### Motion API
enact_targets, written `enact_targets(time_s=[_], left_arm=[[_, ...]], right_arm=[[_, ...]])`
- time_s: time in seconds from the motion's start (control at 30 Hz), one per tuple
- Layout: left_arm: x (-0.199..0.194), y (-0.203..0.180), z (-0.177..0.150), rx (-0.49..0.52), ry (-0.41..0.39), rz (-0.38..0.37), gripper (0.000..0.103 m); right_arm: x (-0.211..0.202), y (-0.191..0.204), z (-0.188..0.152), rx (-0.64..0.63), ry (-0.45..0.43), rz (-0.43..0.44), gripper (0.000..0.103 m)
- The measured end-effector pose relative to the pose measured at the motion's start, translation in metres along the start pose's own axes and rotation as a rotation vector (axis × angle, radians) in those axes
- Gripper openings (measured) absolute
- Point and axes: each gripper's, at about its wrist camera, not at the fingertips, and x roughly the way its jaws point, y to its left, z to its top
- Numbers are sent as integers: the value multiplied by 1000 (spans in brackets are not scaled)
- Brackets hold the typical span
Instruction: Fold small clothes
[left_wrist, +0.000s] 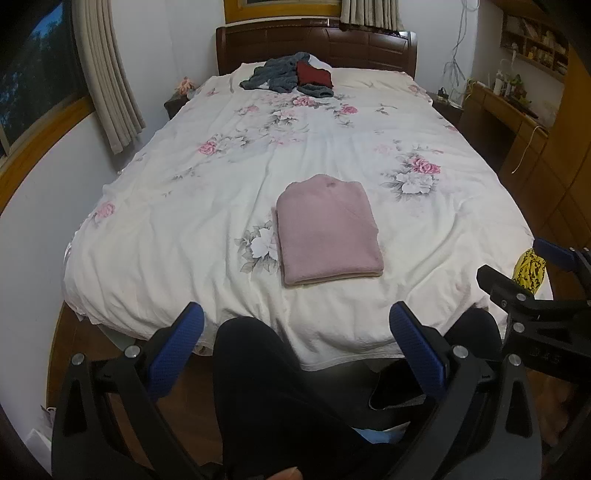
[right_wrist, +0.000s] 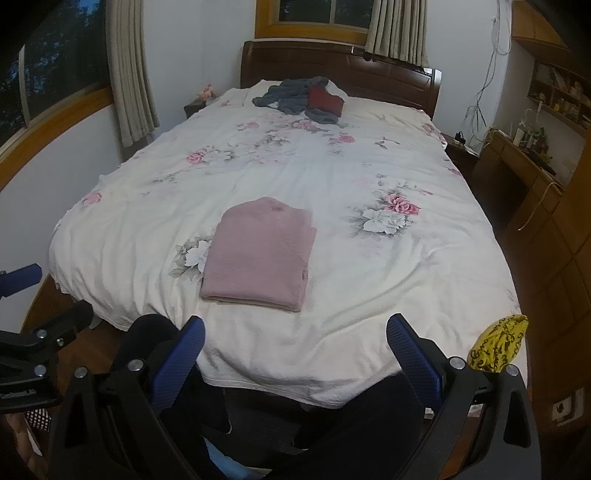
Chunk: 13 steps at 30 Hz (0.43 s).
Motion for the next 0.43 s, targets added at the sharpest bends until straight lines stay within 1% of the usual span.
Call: enact_targets(time_s=[0.23, 0.43], left_arm=[[7, 5, 5, -7, 14, -2, 100], [9, 6, 6, -8, 16, -4, 100]], right_arm=[[7, 3, 2, -7, 13, 27, 99], [12, 7, 3, -19, 18, 23, 99]])
